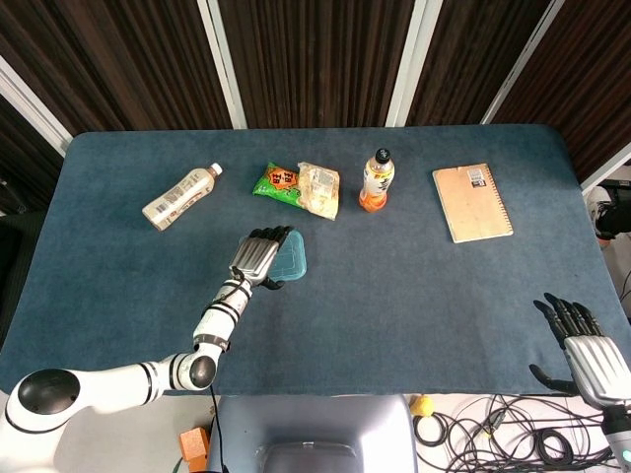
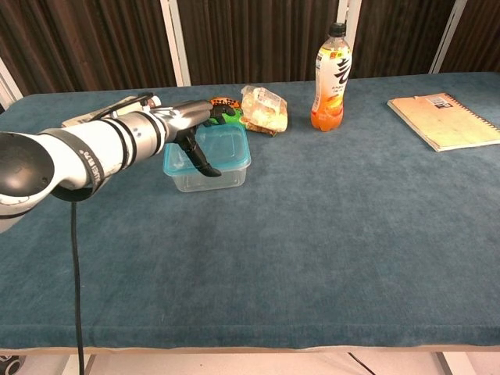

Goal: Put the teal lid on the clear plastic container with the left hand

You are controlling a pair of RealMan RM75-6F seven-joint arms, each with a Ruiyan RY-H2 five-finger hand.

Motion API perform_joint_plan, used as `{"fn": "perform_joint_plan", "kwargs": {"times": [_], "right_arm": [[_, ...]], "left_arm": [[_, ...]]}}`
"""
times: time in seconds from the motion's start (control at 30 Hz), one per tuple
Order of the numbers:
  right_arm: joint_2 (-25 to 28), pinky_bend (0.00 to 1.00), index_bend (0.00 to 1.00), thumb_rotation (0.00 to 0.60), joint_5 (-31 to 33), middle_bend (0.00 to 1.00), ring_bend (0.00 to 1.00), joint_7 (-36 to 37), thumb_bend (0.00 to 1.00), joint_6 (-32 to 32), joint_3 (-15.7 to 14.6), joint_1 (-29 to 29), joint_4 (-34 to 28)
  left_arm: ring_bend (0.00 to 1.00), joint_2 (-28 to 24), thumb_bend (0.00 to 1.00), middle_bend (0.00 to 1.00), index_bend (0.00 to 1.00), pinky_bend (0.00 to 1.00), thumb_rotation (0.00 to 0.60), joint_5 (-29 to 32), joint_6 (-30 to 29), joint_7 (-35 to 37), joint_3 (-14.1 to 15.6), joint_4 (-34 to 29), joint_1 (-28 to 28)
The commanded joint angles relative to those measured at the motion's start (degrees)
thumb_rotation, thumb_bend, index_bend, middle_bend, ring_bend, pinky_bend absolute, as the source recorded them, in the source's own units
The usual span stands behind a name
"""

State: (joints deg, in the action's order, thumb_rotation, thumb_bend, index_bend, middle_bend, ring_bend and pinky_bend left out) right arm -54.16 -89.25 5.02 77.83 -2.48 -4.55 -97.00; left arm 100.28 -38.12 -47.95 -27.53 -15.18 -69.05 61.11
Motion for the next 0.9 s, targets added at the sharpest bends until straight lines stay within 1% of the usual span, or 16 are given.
{"fn": "perform_joint_plan", "kwargs": {"times": [0.03,0.23,0.43,0.57,0.7,0.9], "right_arm": [[0.0,0.02,0.0,0.6,0.0,0.0,0.0,0.0,0.18,0.0,0.0,0.0,0.0],[0.1,0.02,0.0,0.6,0.0,0.0,0.0,0.1,0.18,0.0,0.0,0.0,-0.1],[0.2,0.02,0.0,0.6,0.0,0.0,0.0,0.1,0.18,0.0,0.0,0.0,-0.1],[0.2,0.02,0.0,0.6,0.0,0.0,0.0,0.1,0.18,0.0,0.0,0.0,-0.2],[0.2,0.02,0.0,0.6,0.1,0.0,0.0,0.1,0.18,0.0,0.0,0.0,-0.1],[0.2,0.02,0.0,0.6,0.1,0.0,0.0,-0.1,0.18,-0.1,0.0,0.0,-0.3]], "left_arm": [[0.1,0.1,0.24,0.16,0.03,0.22,0.6,-0.2,-0.2,0.0,0.0,0.1,-0.1],[0.01,0.3,0.22,0.09,0.0,0.13,0.6,-0.4,-0.6,-0.1,-0.2,0.2,-0.2],[0.0,0.3,0.21,0.01,0.0,0.08,0.6,0.6,-0.3,-1.0,-0.2,0.4,0.0],[0.0,0.4,0.21,0.0,0.0,0.07,0.6,1.1,-0.2,-1.2,-0.3,0.4,0.0],[0.0,0.5,0.21,0.0,0.0,0.06,0.6,0.3,-0.7,-0.8,-0.3,0.4,-0.2],[0.0,-0.5,0.21,0.0,0.0,0.06,0.6,-0.7,-1.8,-1.5,0.0,-1.5,-0.7]]}}
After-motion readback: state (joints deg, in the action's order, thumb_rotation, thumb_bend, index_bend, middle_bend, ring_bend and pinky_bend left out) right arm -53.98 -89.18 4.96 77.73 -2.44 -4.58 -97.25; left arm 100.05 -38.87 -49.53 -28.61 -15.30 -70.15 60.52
